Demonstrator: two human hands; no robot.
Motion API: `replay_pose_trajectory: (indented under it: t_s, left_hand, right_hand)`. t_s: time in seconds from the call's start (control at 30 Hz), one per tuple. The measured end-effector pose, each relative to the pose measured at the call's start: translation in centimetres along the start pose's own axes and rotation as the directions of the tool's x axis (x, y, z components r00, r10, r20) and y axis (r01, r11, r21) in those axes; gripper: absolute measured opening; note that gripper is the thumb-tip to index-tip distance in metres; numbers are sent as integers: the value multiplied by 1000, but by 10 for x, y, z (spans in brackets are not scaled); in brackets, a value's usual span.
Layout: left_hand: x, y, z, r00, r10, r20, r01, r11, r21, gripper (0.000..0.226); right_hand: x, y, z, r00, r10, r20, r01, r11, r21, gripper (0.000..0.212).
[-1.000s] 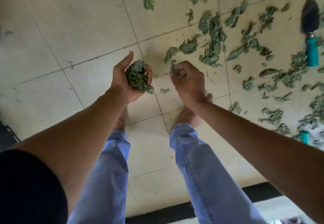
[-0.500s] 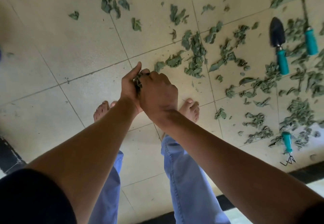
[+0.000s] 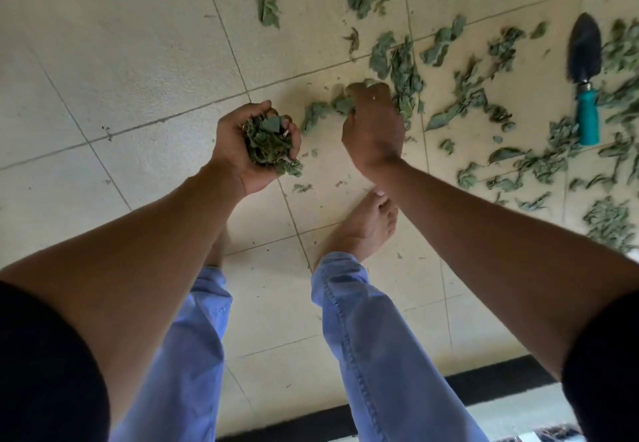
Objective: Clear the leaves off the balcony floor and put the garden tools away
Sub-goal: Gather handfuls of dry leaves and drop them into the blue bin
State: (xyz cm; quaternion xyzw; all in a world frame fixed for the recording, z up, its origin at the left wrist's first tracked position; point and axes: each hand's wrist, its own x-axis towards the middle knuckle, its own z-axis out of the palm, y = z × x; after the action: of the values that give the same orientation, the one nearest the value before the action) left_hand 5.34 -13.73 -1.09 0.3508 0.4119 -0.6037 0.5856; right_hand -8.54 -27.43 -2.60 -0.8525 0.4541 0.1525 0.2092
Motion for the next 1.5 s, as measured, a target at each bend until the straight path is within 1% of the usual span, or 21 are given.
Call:
replay_pose_trajectory:
  t_s: [0.1, 0.17, 0.23, 0.3, 0.37, 0.47, 0.53, 0.6, 0.67, 0.7, 0.8, 0.87, 0.97, 1.03, 1.1, 1.17, 1.23, 1.27, 1.33, 1.4, 1.5]
  left_hand:
    - [-2, 0, -7, 1000, -5, -21, 6, 1000, 27, 19]
    - [-5, 0, -10, 999, -17, -42, 19, 999, 42, 18]
    - [-9, -1, -11, 998, -27, -55, 30, 998, 48, 18]
    - [-14, -1, -7, 998, -25, -65, 29, 997, 65, 17]
    - [-19, 0, 0, 998, -17, -58, 21, 997, 76, 16]
    - [-18, 0, 9, 998, -1, -59, 6, 996, 86, 18]
    - [-14, 0, 13, 998, 0, -58, 9, 990, 143, 20]
    - [-11, -2, 17, 999, -21, -37, 27, 982, 185, 22]
    - [-12, -4, 23, 1000, -20, 0, 20, 985, 170, 29]
    - [-14, -5, 25, 1000, -16, 10, 14, 986, 163, 33]
    - [-16, -2, 23, 1000, -24, 12, 22, 992, 126, 39]
    - [-15, 3, 18, 999, -36, 10, 35, 995, 89, 34]
    - [-16, 17, 4, 1000, -26, -4, 26, 992, 120, 30]
    - [-15, 27, -5, 1000, -19, -22, 22, 989, 149, 24]
    - [-12, 37, -16, 999, -12, -34, 16, 993, 113, 20]
    - [-11, 44, -25, 999, 3, -38, 0, 998, 68, 22]
    - [-12, 47, -29, 999, 8, -32, -5, 997, 76, 25]
    - [-12, 47, -31, 1000, 6, -27, -4, 997, 73, 25]
    - [-12, 45, -34, 999, 0, -33, 1, 999, 54, 24]
    - [-10, 40, -36, 999, -8, -46, 10, 998, 60, 24]
    - [-9, 32, -36, 998, -28, -53, 32, 997, 73, 24]
  right_hand:
    - [16, 4, 9, 995, 19, 99, -13, 998, -59, 32]
    - [19, 10, 9, 993, 37, 113, -32, 999, -44, 24]
    - [15, 17, 2, 993, 63, 98, -66, 997, 31, 20]
    - [5, 18, -10, 995, 84, 58, -93, 977, 192, 16]
    - [-9, 12, -26, 999, 48, 15, -50, 915, 400, 13]
    - [-39, -14, -57, 998, -63, 18, 34, 728, 685, 13]
    - [-58, -36, -69, 995, -95, 38, 30, 627, 779, 14]
    - [-69, -56, -67, 997, -58, 54, -10, 583, 812, 15]
    - [-72, -72, -57, 999, 17, 34, -37, 612, 790, 14]
    - [-71, -78, -50, 999, 51, 13, -43, 662, 748, 13]
    - [-66, -94, -35, 993, 43, -111, 16, 876, 483, 7]
    - [-64, -99, -27, 986, 1, -168, 57, 939, 339, 5]
    - [-64, -105, -19, 983, -83, -162, 130, 943, 307, 14]
    - [-60, -102, -18, 964, -146, -220, 214, 921, 326, 20]
    - [-49, -91, -16, 949, -154, -274, 240, 918, 316, 23]
    - [-33, -70, -5, 967, -88, -240, 147, 959, 241, 29]
    - [-18, -45, 8, 983, 20, -182, -2, 995, 96, 40]
    - [-11, -33, 15, 985, 71, -160, -67, 997, 35, 45]
    - [0, -13, 25, 981, 161, -105, -163, 987, -7, 50]
    - [9, -1, 30, 980, 196, -39, -196, 981, -7, 46]
    - [16, 10, 28, 983, 181, 33, -181, 983, 14, 32]
